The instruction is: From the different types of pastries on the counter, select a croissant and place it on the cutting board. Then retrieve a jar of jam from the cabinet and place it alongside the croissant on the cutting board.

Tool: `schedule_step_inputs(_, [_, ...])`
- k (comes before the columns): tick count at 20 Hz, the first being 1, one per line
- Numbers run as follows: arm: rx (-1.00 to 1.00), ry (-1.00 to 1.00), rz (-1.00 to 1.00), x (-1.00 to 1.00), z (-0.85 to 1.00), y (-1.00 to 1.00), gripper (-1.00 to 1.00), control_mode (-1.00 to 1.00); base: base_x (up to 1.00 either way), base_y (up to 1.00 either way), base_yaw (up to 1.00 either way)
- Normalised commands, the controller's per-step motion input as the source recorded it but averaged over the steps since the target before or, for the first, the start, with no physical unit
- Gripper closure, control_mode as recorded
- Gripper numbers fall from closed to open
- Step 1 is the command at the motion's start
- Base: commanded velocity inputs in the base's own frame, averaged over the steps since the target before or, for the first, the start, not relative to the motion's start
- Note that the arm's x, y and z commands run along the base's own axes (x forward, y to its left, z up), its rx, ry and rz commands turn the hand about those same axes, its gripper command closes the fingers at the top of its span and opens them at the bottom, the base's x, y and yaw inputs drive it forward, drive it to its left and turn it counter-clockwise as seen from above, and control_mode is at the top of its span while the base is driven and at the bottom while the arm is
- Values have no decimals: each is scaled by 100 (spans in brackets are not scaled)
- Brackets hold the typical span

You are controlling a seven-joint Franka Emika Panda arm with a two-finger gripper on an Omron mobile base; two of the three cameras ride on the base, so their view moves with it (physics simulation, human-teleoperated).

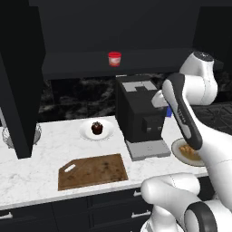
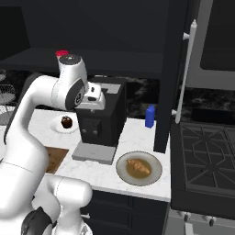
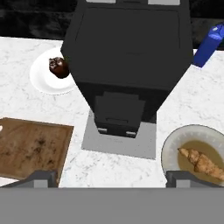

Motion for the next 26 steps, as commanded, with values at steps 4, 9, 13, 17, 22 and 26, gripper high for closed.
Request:
schedule_step_inputs(4, [7, 37, 0, 22, 37, -24, -100, -100, 0, 0, 0])
schedule_step_inputs(9, [0, 14, 8, -12, 0, -39, -100, -100, 0, 0, 0])
schedule_step_inputs(13, [0, 0, 21, -46, -14, -45, -100, -100, 0, 0, 0])
schedule_step_inputs(17, [-5, 1, 9, -25, -37, -11, -100, -100, 0, 0, 0])
schedule_step_inputs(22, [-4, 0, 14, -2, -40, -16, -100, -100, 0, 0, 0])
schedule_step_inputs(26, [0, -13, 31, -49, -19, -46, -100, -100, 0, 0, 0])
